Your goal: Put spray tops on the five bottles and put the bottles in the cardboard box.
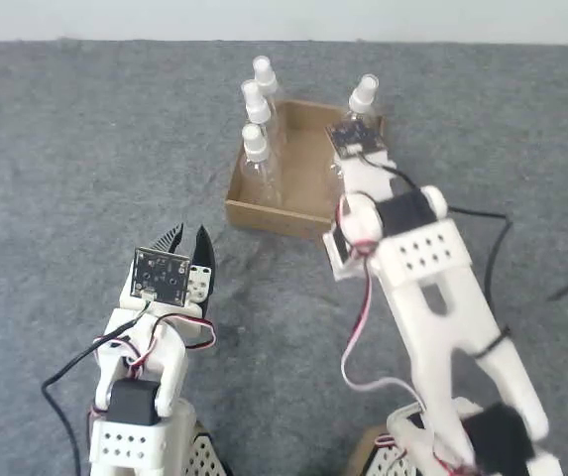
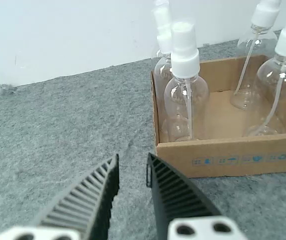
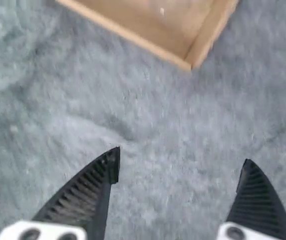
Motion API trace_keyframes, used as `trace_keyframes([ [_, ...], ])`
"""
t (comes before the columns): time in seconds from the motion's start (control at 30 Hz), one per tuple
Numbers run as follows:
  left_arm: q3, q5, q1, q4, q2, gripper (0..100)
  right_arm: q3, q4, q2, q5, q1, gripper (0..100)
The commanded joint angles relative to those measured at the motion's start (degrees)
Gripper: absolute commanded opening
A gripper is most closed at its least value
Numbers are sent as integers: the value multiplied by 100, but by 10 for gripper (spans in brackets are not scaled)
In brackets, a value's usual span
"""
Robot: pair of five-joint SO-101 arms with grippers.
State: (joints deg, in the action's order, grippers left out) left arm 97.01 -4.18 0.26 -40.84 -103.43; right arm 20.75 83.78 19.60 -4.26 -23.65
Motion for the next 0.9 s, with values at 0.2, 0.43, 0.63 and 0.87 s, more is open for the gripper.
trace_keyframes([
  [0.2,-48,-44,-35,193,-79,87,1626,-145,2633,281,31,253],
  [0.43,-48,-44,-35,185,-79,87,2198,-453,3855,422,48,113],
  [0.63,-48,-44,-35,185,-79,87,2391,-462,4022,422,57,54],
  [0.87,-48,-44,-35,185,-79,87,2479,-462,4022,387,84,13],
])
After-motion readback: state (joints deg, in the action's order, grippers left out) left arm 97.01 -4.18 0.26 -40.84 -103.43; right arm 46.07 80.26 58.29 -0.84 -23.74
